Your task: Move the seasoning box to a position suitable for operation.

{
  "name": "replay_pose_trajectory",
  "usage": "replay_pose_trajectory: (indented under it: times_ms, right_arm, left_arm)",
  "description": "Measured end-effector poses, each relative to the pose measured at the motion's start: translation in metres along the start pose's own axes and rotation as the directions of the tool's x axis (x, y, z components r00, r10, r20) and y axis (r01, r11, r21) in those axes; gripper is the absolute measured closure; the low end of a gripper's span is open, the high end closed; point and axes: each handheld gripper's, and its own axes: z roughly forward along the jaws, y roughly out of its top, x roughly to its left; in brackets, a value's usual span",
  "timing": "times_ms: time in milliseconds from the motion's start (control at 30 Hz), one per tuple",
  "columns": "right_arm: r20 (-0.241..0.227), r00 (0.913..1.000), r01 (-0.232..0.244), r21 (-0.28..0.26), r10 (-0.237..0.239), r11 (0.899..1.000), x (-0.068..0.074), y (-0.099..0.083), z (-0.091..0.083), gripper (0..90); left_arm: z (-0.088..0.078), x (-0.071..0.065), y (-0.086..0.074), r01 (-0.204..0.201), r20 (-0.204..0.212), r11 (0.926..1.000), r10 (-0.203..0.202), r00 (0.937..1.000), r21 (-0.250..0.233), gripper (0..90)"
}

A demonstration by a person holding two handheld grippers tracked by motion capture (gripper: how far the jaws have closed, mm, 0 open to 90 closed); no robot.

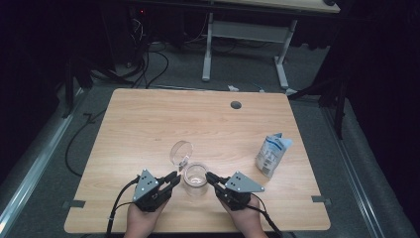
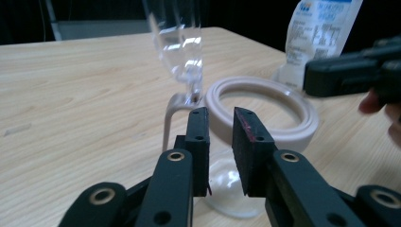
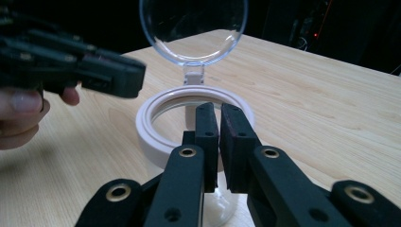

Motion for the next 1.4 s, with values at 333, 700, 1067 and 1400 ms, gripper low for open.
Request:
replay_pose_trajectory:
  times_ms: [333,700,1067,1400]
  right_arm:
    - [0.058,0.9983,-0.004,0.008,0.003,1.0,-0.015,-0.007,-0.012,77.1]
    - [0.135,0.9907,-0.026,0.068,0.017,0.997,-0.035,-0.027,-0.026,72.4]
    - [0.18,0.9829,-0.056,0.08,0.041,0.995,-0.051,-0.03,-0.033,69.8]
    - [0.233,0.972,-0.066,0.164,0.026,0.984,-0.069,-0.039,-0.031,71.0]
  left_arm:
    - [-0.009,0.031,-0.002,-0.104,-0.054,0.9916,0.108,0.9926,0.077,66.6]
    - [-0.023,0.055,0.003,-0.046,-0.121,0.9979,0.052,0.9913,0.046,61.4]
    - [-0.024,0.059,0.007,-0.056,-0.155,0.9964,0.065,0.9857,0.063,54.1]
    - [-0.03,0.065,0.009,-0.102,-0.145,0.9847,0.122,0.9819,0.141,46.2]
